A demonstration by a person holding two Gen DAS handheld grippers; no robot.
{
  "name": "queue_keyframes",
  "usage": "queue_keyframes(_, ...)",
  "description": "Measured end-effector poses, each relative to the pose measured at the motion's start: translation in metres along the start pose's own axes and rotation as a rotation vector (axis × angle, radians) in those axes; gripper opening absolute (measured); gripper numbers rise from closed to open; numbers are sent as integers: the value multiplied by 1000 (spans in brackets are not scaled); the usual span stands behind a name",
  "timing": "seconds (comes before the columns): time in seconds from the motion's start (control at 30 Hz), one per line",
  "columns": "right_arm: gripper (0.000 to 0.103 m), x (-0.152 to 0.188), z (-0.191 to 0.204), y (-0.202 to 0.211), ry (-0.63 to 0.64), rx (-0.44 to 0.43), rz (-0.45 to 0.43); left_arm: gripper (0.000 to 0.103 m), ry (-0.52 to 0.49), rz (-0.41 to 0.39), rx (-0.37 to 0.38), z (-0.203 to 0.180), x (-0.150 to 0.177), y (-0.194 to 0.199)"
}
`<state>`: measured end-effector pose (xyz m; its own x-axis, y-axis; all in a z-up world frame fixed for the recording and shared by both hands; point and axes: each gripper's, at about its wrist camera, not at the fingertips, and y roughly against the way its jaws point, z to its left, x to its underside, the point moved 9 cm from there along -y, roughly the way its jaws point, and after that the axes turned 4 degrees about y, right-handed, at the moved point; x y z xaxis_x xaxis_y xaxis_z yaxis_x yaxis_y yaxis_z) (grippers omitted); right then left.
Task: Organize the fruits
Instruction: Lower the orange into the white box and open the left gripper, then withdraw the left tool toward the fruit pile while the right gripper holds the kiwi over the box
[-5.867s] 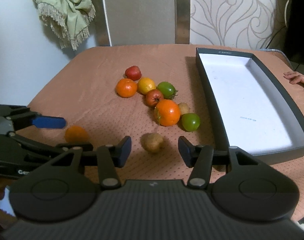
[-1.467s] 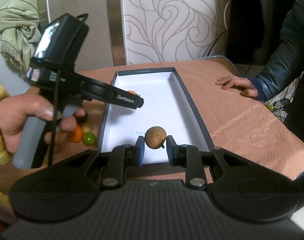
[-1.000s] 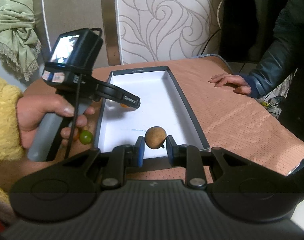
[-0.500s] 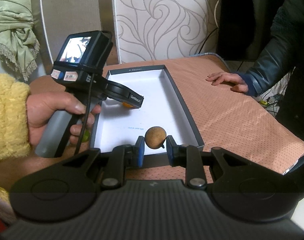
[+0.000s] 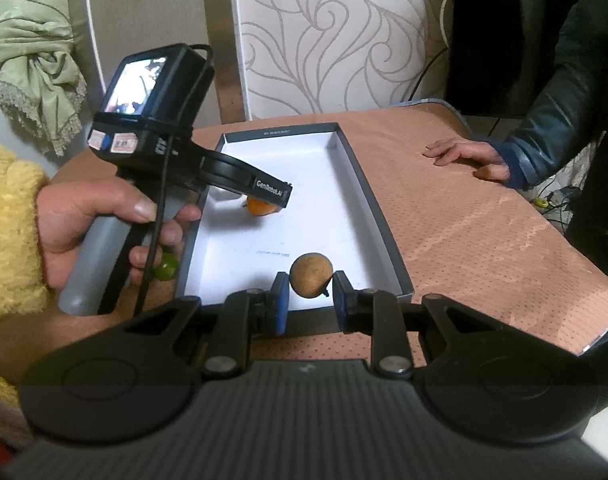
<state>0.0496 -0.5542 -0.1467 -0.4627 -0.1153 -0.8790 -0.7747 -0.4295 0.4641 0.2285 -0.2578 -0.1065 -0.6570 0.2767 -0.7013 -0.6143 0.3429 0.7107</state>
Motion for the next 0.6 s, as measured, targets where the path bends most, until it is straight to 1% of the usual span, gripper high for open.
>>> queue_keyframes(0.13,26,1,-2,-3,11,-32,4,59,19,-14,-13,2,0,9)
queue_keyframes(0.2,26,1,-1,-5,21,-53,7,64,27,-21,-24,4,0,13)
queue_keyframes(0.43,26,2,-1,-6,67,-117,9,65,88,-45,-58,9,5,32)
queue_keyframes(0.6,26,2,-5,-5,102,-152,6,65,112,-79,-89,5,10,51)
